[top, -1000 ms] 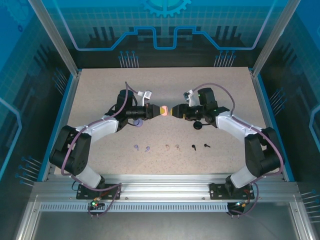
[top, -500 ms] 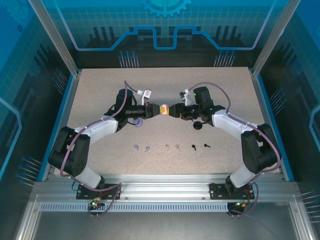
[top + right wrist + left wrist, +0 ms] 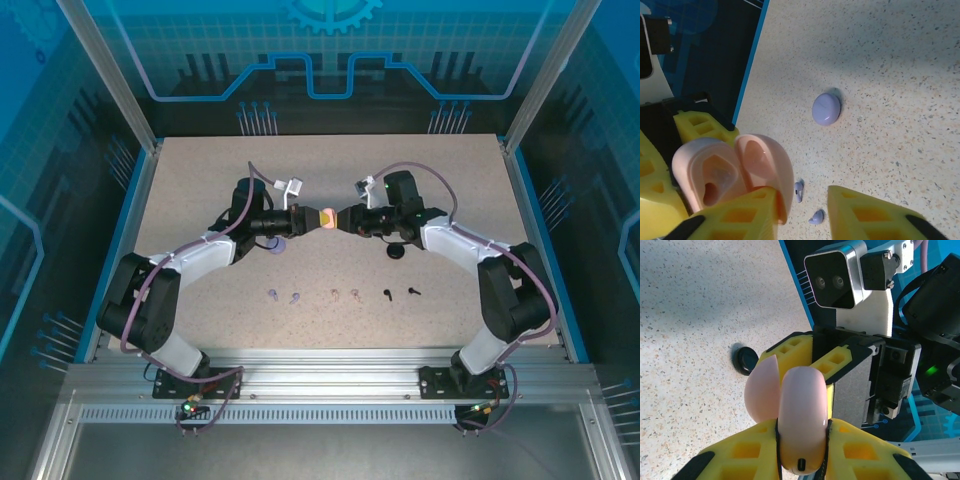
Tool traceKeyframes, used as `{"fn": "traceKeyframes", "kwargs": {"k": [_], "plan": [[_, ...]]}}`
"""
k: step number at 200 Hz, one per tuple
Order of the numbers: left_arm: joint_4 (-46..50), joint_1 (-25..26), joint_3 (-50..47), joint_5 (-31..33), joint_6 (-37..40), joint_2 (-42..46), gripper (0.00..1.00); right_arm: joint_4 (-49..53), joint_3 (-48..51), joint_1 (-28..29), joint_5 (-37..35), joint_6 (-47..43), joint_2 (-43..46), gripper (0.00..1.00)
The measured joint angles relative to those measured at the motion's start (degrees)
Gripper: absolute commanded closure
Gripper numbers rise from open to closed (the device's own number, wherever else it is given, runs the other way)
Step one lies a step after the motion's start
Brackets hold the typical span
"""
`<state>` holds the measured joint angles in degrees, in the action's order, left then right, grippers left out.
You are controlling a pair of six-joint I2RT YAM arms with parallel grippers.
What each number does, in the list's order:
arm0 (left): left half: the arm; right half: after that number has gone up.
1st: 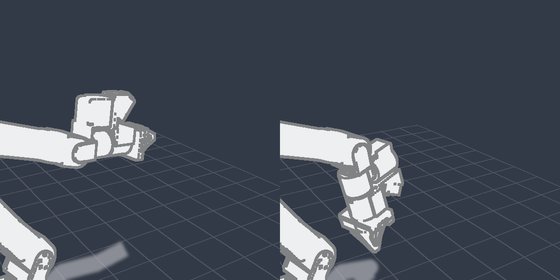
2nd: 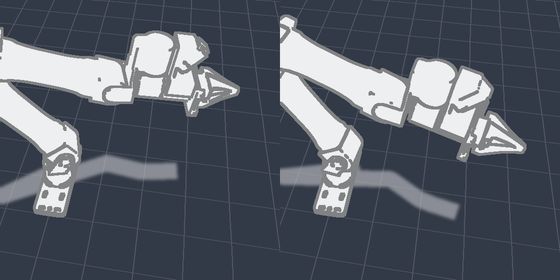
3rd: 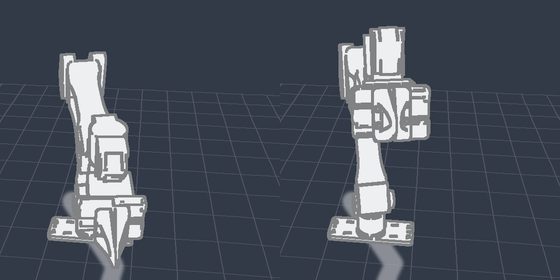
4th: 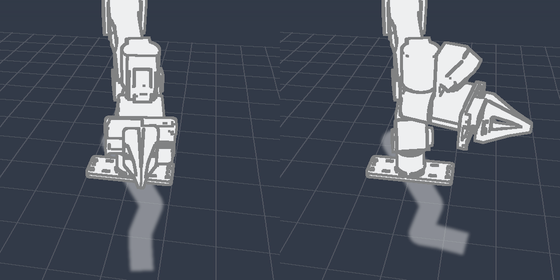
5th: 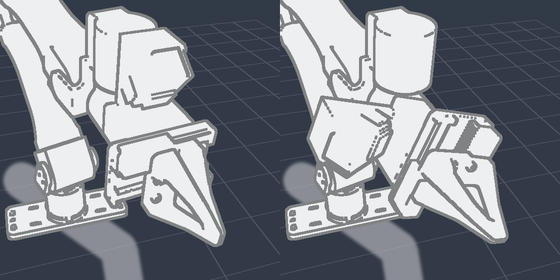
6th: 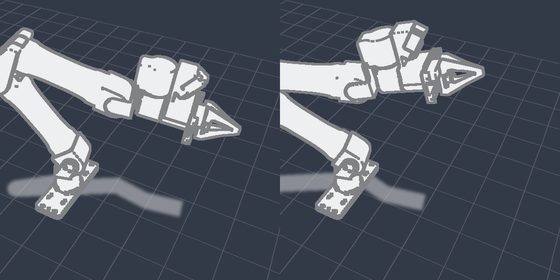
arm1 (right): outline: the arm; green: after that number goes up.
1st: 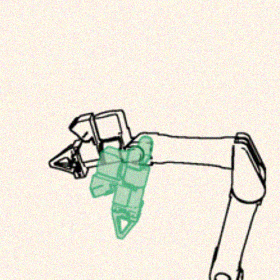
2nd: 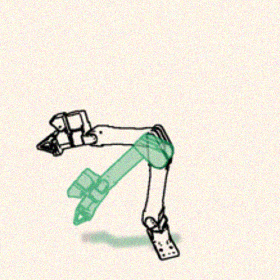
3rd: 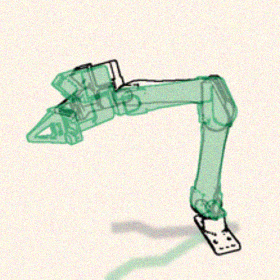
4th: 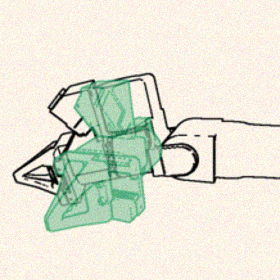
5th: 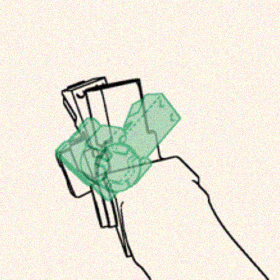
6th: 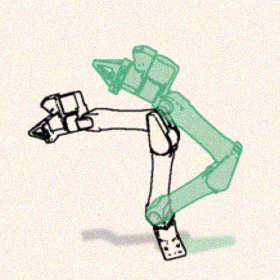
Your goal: Insert the wireless bluetooth earbuds into the charging case
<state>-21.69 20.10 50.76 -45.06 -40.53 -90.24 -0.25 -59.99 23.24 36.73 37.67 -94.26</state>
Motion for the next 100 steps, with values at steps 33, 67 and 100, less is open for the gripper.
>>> {"fn": "traceKeyframes", "kwargs": {"k": [33, 67, 100], "plan": [[-0.2, 0.0, 0.0, 0.4, 0.0, 0.0, 1.0, -0.7, -0.7, 0.0, 1.6, -0.2, -0.3, 0.98], [-0.5, 0.1, 0.0, 0.6, 0.0, 0.0, 1.0, -0.7, -0.7, 0.0, 1.7, 0.0, -0.3, 1.0], [-0.4, 0.3, 0.0, 1.3, 0.1, 0.0, 0.61, 0.0, -0.9, 0.0, 1.2, -0.1, -0.3, 1.0]]}}
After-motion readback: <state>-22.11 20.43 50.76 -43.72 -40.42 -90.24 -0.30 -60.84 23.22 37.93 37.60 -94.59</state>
